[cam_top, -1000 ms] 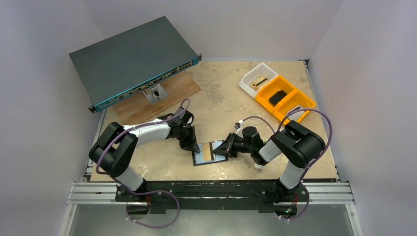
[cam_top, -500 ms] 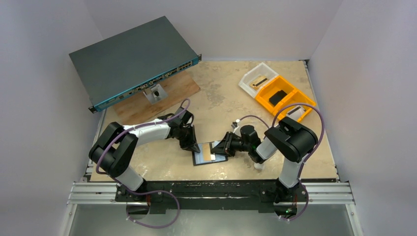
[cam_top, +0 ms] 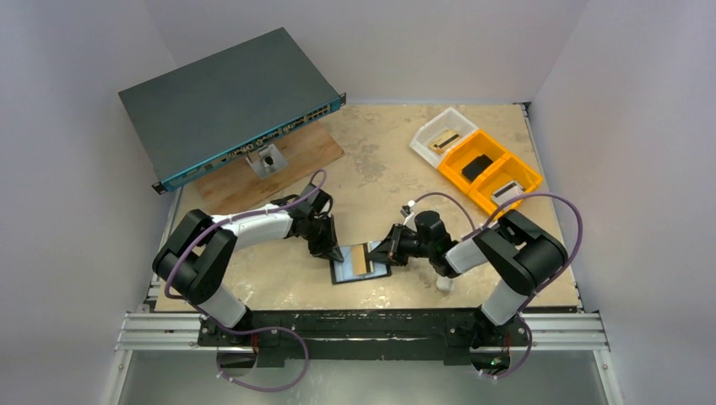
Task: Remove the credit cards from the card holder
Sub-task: Remove the credit card from the card holder.
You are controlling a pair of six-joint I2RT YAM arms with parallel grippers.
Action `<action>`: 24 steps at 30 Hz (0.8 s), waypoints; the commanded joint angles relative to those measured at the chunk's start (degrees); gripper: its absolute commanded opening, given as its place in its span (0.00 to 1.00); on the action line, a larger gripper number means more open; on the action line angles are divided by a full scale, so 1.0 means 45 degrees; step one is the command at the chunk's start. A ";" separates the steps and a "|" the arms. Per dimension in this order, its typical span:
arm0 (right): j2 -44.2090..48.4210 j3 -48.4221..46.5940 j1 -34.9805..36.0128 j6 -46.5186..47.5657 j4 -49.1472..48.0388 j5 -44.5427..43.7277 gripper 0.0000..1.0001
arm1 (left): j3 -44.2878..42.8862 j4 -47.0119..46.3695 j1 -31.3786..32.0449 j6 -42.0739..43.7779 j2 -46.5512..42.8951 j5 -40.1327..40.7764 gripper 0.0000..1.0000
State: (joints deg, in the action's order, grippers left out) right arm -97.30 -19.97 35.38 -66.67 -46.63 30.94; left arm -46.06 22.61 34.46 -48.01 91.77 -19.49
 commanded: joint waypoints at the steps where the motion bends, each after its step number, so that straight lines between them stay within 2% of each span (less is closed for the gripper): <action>1: 0.1112 -0.0451 -0.0260 0.1547 0.2819 -0.1149 0.00 | 0.0645 0.1442 -0.0196 0.0584 0.0522 0.2870 0.00; 7: 0.2090 -0.0753 -0.0412 0.2199 0.4339 -0.1563 0.00 | 0.0609 0.1345 -0.0185 0.0641 0.0449 0.2699 0.00; 23: 0.3898 -0.1392 -0.0525 0.2521 0.6024 -0.1602 0.00 | -0.0673 0.1457 0.0011 0.1102 -0.0602 0.1915 0.00; 24: 0.4052 -0.1460 -0.0526 0.2545 0.6202 -0.1621 0.00 | -0.0839 0.1511 0.0044 0.1201 -0.0758 0.1828 0.04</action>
State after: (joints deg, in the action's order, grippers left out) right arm -82.19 -23.68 33.26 -56.69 -21.58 24.91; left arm -47.40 25.76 34.52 -46.22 90.61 -16.25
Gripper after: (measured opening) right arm 0.004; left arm 0.003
